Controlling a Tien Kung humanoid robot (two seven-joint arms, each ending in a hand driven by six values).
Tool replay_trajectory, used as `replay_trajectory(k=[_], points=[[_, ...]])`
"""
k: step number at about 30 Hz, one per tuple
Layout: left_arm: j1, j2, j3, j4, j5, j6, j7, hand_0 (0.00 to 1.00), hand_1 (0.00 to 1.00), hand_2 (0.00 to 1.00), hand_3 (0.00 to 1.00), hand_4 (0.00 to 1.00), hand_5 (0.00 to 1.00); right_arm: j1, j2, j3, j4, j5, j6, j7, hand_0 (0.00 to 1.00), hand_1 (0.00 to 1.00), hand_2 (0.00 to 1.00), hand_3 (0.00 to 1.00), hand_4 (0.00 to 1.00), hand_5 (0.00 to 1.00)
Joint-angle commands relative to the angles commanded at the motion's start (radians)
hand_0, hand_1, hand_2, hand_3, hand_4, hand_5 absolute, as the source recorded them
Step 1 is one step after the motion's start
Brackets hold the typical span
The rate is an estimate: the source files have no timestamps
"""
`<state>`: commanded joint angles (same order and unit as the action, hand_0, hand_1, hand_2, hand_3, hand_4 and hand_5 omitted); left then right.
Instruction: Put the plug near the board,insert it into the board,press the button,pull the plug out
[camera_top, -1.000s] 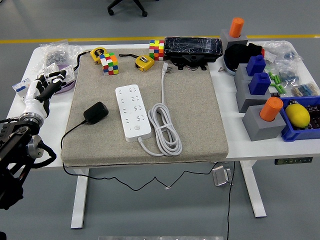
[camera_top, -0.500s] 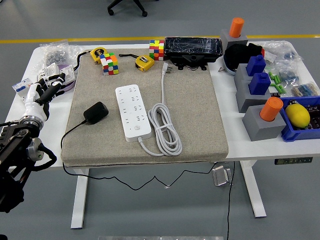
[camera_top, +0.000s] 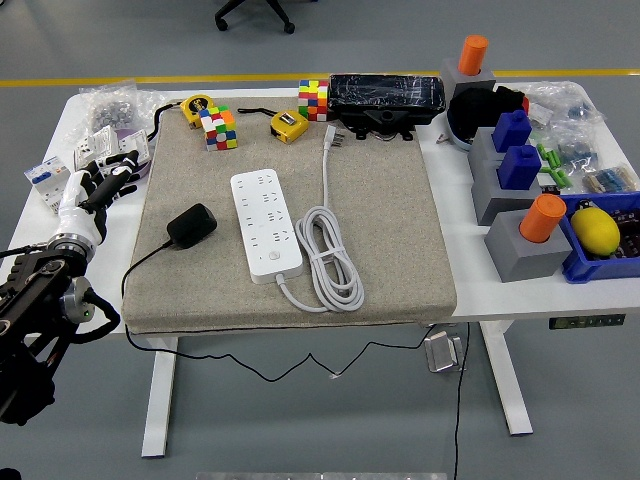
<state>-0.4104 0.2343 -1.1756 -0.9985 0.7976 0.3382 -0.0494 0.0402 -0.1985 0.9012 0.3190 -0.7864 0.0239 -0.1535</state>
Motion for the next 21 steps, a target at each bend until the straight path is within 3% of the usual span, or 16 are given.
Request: replay_trajectory(k=[21], points=[[-0.024, 0.008, 0.013, 0.002, -0.003, 0.002, -0.007, 0.661, 0.608, 0.630, 0.573, 0.748, 0.358, 0.011, -0.016, -0.010, 0.008, 0.006, -0.001, 0.000, 0.609, 0.674, 0.684, 0.563, 0.914, 0.441]])
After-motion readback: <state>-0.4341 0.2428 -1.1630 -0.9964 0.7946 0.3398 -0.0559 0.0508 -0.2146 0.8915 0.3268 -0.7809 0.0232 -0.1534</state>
